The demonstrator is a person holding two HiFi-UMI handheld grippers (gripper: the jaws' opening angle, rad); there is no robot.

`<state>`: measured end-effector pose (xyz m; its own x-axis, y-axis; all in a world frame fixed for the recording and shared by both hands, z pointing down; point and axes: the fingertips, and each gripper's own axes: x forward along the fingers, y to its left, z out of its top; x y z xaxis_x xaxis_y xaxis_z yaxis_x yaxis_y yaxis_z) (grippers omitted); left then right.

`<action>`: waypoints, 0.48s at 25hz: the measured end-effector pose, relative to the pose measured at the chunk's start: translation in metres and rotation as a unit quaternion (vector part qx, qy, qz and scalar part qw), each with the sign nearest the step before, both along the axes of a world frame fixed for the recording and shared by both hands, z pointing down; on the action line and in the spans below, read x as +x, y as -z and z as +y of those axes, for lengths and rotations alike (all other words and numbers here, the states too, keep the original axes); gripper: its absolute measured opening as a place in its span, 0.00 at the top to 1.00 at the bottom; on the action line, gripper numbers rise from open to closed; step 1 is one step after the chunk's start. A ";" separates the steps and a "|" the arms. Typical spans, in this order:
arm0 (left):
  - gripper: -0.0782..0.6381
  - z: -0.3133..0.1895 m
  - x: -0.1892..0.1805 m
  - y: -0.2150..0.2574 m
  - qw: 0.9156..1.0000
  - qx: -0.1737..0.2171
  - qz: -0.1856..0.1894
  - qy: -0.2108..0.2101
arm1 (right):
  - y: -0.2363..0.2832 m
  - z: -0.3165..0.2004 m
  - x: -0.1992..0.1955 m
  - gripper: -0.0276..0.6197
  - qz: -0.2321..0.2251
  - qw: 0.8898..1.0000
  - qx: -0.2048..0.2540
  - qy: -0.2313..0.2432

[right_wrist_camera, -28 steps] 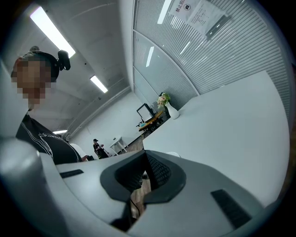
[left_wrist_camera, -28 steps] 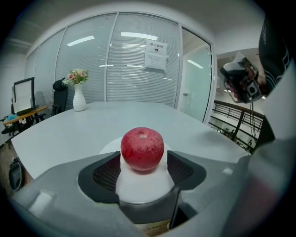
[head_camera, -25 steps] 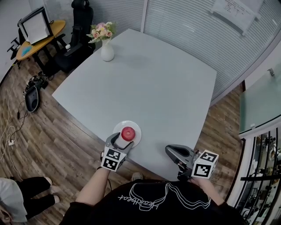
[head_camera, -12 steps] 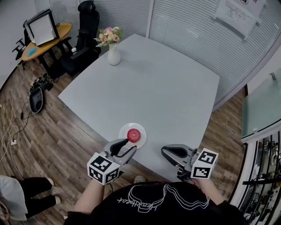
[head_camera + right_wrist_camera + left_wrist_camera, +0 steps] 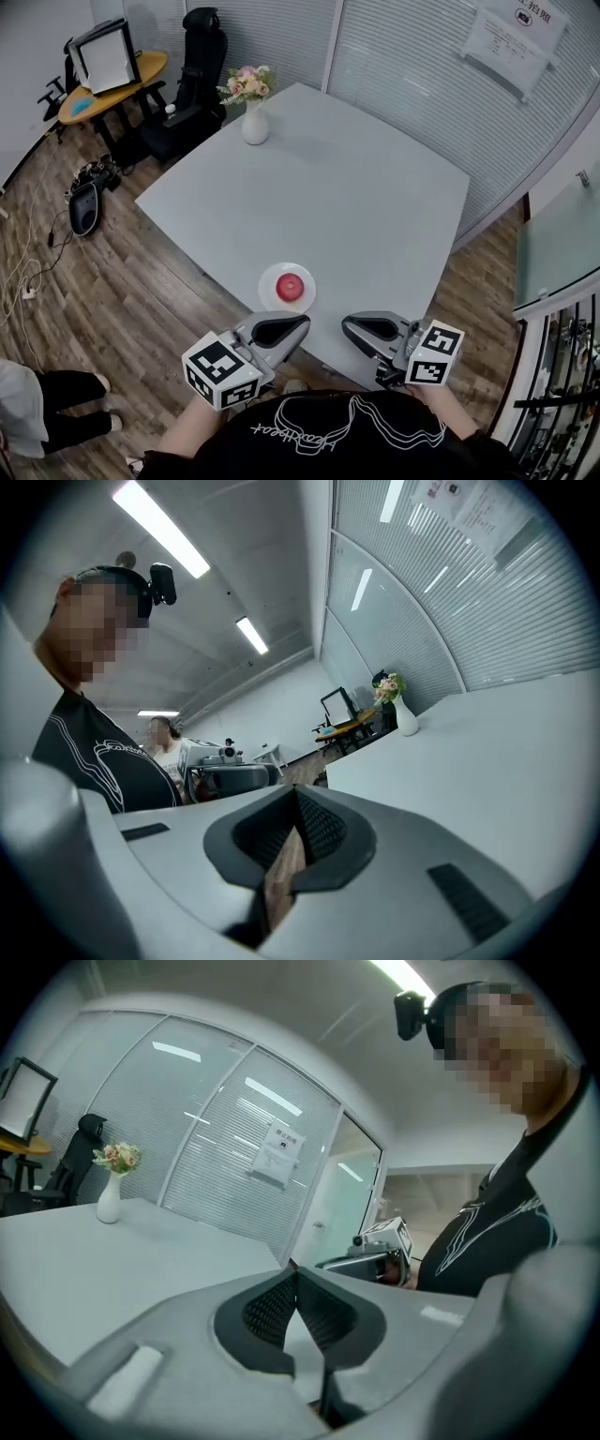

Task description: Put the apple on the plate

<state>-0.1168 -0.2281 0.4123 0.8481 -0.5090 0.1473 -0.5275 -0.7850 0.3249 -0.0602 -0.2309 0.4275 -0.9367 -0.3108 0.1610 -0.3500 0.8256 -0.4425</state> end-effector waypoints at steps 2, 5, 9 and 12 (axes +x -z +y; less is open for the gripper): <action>0.87 0.007 0.004 0.005 1.000 0.002 0.003 -0.004 | 0.005 0.004 0.000 0.94 0.000 1.000 0.013 0.003; 0.87 0.016 0.010 0.009 1.000 0.000 0.010 -0.015 | 0.012 0.009 0.001 0.95 -0.010 1.000 0.020 0.003; 0.87 0.020 0.014 0.008 1.000 0.001 0.007 -0.020 | 0.009 0.014 0.001 0.94 -0.018 1.000 0.018 -0.001; 0.87 0.019 0.017 0.008 1.000 -0.001 0.011 -0.017 | 0.007 0.017 0.003 0.95 -0.015 1.000 0.012 0.000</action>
